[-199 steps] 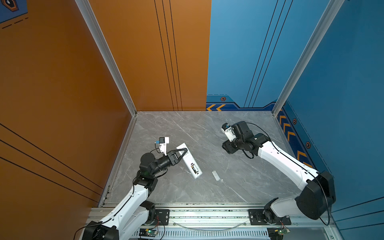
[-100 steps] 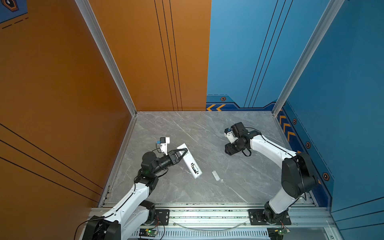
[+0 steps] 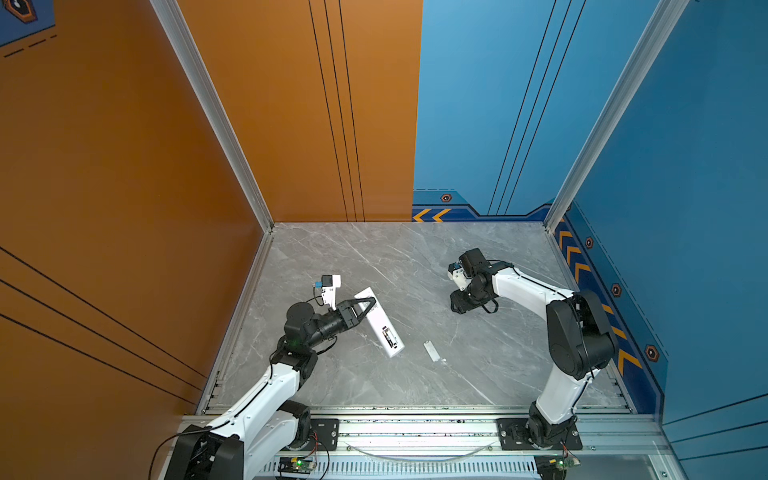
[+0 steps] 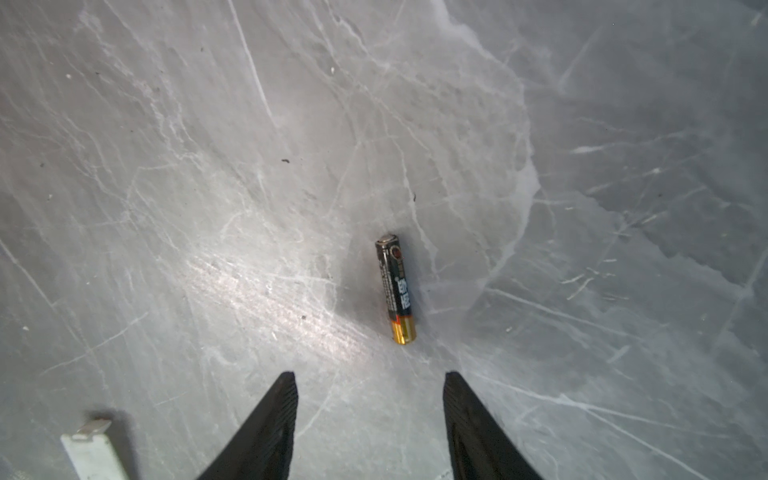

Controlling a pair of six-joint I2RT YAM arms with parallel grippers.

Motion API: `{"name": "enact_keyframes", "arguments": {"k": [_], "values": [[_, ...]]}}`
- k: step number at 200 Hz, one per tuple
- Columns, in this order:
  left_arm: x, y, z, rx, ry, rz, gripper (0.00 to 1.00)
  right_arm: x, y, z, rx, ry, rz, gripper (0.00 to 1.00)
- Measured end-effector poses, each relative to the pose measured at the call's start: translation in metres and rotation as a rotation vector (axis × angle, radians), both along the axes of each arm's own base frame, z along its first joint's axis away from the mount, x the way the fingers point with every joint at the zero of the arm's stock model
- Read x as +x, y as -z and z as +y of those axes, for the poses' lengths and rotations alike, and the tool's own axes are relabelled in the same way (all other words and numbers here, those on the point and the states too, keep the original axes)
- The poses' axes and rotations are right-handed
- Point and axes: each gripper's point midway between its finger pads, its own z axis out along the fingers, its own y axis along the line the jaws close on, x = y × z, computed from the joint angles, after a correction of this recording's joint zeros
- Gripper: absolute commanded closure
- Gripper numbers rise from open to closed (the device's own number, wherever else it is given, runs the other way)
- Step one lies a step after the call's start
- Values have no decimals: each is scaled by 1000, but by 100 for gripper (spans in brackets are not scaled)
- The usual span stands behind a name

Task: Load the batteries into the remote control
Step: 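Lower the right gripper over the AA battery and close on its end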

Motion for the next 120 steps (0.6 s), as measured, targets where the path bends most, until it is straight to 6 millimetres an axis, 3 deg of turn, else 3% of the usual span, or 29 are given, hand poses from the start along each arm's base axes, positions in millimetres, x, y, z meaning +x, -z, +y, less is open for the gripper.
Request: {"name": "enact_keyframes", "arguments": {"k": [120], "values": [[5,10,-2,13,1,33,100,13,21,-4,1,23,32,58]]}}
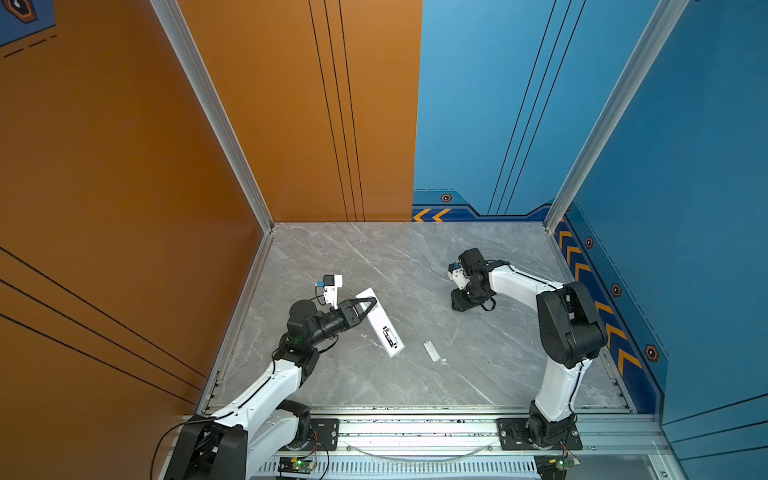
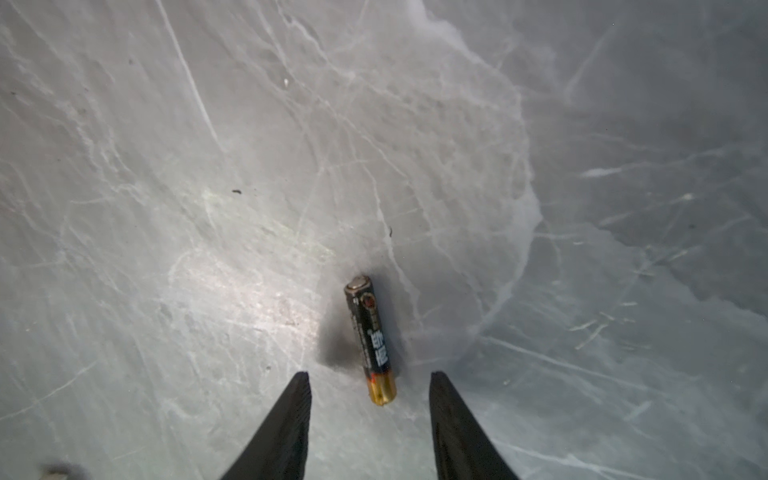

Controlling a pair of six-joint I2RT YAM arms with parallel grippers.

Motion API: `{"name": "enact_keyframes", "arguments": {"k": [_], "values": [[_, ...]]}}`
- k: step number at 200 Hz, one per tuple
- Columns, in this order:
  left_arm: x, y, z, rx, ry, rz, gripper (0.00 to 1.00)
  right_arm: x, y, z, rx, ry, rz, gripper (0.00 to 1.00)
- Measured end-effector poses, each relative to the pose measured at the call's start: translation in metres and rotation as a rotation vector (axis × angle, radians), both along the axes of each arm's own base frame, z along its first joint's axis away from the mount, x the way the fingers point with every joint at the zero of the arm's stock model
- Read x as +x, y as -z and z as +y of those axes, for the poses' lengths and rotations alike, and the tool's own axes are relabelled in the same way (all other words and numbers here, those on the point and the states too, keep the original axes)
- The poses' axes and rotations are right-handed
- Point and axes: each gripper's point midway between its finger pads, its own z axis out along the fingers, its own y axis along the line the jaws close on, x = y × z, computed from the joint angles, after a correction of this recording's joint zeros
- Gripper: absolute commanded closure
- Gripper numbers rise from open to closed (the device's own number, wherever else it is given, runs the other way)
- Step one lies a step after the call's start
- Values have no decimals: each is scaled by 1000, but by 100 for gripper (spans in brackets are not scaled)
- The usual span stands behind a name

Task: Load the batteries into the remote control
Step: 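Lower the right gripper over the AA battery and close on its end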

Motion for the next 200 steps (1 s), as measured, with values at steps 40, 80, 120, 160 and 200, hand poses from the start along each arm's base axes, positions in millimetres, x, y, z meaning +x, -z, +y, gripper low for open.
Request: {"name": "enact_keyframes", "arguments": {"k": [40,80,120,160,200], "values": [[2,1,0,1,0,4,100,0,1,0,9,2,6,60],[4,-2,-1,-1,0,-3,100,2,1,1,10,2,3,64],[4,-4,-1,-3,1,-14,100,2,6,0,5,2,15,69],[4,-4,-1,-3,1,-14,100,3,7,1,5,2,16,74],[4,-4,-1,-3,1,-14,100,3,7,0,4,2,17,79]]}}
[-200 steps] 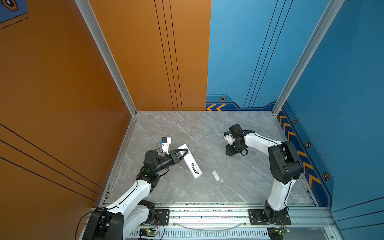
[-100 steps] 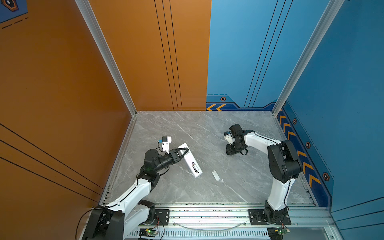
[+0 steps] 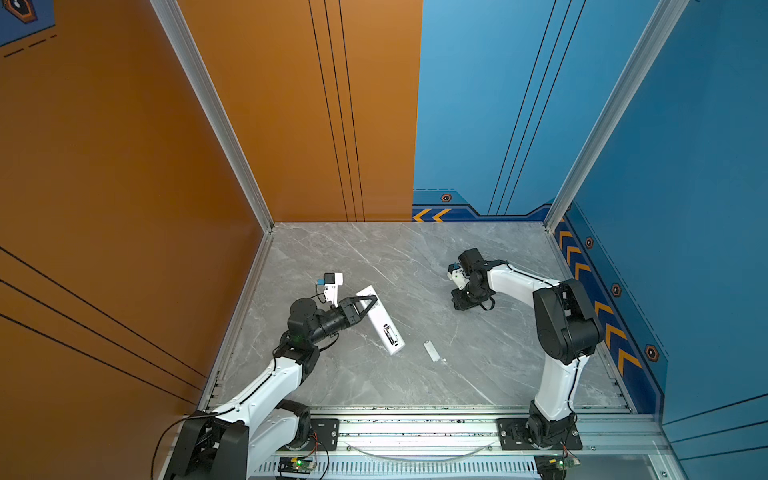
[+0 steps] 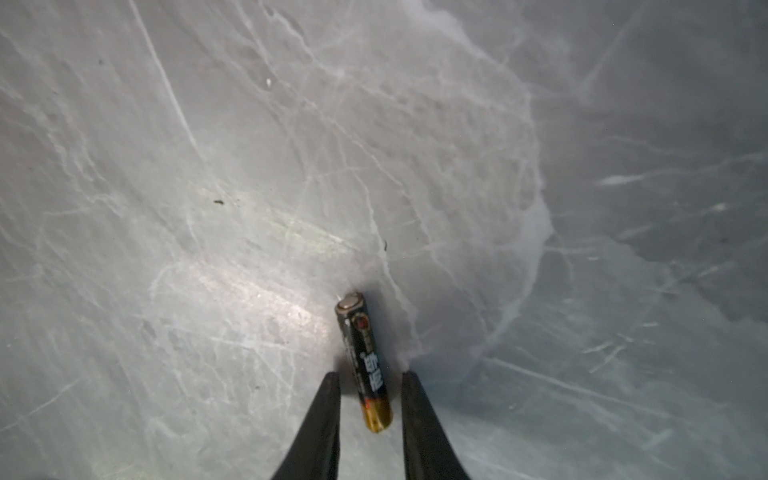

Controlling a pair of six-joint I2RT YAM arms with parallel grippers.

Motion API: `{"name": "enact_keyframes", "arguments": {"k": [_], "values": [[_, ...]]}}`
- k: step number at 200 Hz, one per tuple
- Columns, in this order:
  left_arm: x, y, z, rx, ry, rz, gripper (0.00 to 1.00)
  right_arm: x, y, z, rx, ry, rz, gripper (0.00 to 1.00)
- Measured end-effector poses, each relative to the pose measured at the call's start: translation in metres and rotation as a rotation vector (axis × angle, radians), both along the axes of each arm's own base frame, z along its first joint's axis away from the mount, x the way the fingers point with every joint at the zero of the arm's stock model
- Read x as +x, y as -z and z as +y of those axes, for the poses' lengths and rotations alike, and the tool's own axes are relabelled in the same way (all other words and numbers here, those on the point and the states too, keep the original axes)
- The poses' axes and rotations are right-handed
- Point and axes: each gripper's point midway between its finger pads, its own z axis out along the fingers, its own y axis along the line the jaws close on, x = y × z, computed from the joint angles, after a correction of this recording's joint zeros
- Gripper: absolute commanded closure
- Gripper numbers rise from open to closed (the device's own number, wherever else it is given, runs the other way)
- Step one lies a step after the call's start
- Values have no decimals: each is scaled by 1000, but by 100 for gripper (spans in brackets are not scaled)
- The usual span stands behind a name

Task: Load the batteries into the remote control
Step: 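Lower the right gripper over the AA battery and close on its end, then lift the AA battery with the right gripper and carry it toward the remote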

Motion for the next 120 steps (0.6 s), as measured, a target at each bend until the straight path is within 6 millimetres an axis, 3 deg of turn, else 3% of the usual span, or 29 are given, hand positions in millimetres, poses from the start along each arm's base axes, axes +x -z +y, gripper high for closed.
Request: {"name": "enact_keyframes", "arguments": {"k": [120], "values": [[1,-1,1,-7,-11,5,100,-1,0,4,2,-17,-1,95]]}}
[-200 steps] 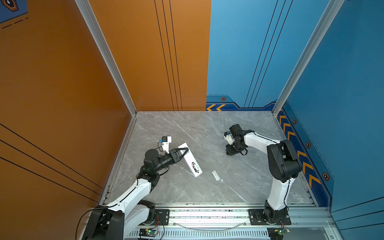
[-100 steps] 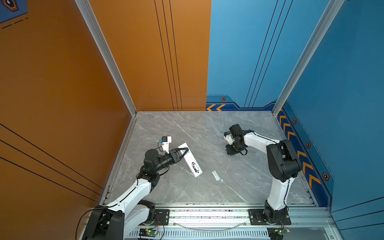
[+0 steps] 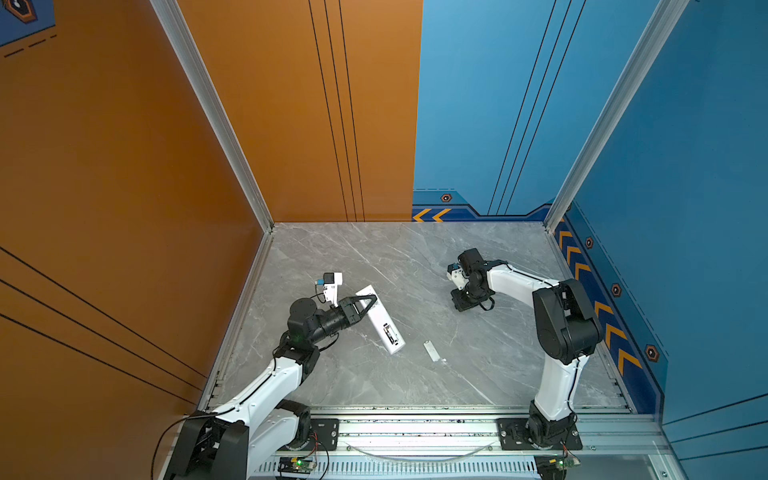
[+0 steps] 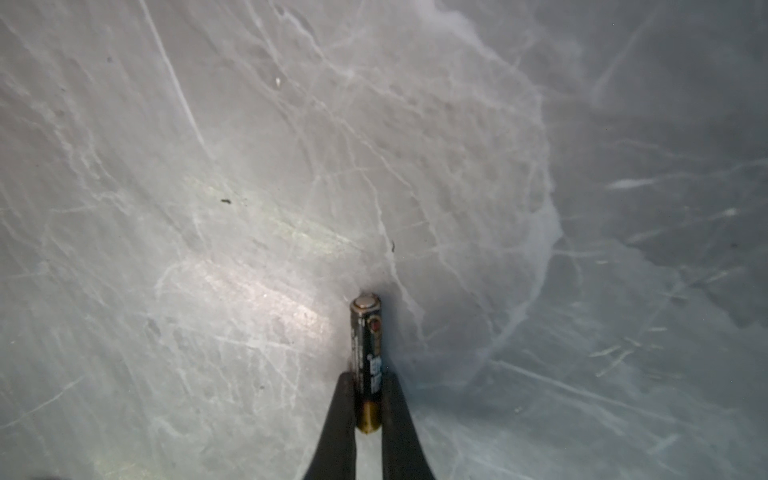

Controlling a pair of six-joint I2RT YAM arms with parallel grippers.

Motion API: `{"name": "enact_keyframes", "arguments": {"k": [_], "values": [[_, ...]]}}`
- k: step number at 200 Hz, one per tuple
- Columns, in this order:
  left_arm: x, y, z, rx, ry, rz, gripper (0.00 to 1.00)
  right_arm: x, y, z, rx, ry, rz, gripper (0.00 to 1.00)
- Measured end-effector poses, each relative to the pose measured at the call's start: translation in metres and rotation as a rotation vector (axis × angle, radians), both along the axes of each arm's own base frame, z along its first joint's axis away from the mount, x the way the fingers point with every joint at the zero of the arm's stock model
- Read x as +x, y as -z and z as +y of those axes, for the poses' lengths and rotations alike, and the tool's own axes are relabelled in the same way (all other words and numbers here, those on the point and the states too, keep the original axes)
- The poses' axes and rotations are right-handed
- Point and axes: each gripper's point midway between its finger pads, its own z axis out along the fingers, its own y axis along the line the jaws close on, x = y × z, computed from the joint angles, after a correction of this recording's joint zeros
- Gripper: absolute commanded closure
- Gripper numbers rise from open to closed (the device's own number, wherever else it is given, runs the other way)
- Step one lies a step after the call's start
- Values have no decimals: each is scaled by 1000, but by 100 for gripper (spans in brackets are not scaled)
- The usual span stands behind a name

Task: Load the batteries into the remote control
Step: 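Lift the AA battery with the right gripper and carry it toward the remote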

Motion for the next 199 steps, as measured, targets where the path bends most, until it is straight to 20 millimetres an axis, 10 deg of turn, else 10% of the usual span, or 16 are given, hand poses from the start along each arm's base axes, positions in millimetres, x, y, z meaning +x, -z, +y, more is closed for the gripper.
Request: {"name": "enact_keyframes", "arguments": {"k": [199], "values": [[3,2,2,-20,-20,33,100,-73,-115,96,158,-215,-225,97]]}}
